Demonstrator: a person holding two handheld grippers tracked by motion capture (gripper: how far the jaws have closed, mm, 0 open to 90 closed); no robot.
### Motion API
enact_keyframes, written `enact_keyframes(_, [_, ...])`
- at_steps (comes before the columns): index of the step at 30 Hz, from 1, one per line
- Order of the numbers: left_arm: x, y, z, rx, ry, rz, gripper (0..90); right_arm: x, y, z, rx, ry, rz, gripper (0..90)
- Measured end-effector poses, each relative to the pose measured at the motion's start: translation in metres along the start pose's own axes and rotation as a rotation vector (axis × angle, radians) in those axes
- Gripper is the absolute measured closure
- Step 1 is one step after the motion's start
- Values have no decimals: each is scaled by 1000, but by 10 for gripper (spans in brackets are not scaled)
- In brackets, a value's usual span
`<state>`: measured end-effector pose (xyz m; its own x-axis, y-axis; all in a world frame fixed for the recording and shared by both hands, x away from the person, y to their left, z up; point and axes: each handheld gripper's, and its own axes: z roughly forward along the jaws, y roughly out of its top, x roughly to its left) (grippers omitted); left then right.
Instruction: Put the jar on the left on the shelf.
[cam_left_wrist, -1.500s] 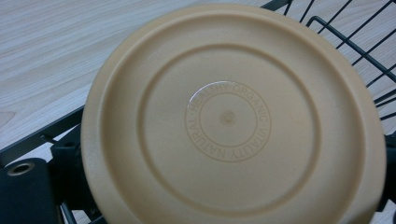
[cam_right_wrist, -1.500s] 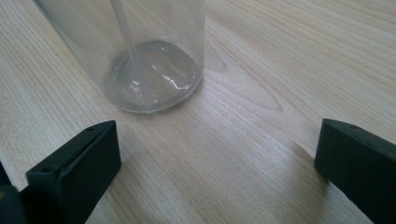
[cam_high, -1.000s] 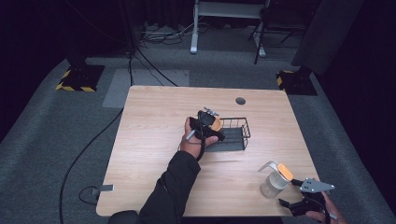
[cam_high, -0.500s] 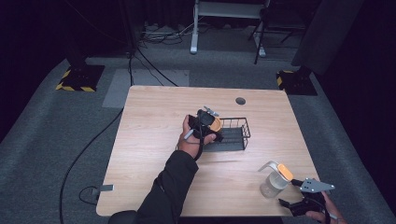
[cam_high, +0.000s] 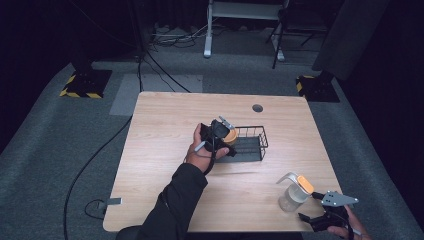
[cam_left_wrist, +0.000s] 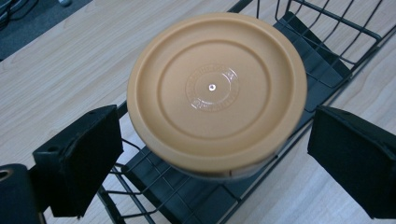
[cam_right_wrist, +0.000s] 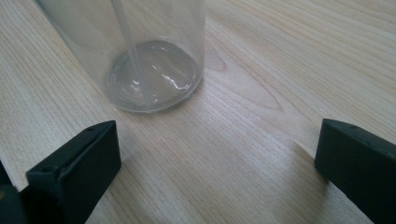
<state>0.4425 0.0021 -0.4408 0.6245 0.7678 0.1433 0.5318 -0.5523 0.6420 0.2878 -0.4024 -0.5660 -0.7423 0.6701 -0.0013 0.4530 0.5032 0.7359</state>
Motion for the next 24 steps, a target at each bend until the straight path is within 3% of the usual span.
enact_keyframes(13, [-3, -17, -19, -5, -14, 69, 31, 0, 0, 0, 0, 0, 0, 1])
enact_keyframes(24, [-5, -32, -31, 7, 15, 136, 31, 0, 0, 0, 0, 0, 0, 1])
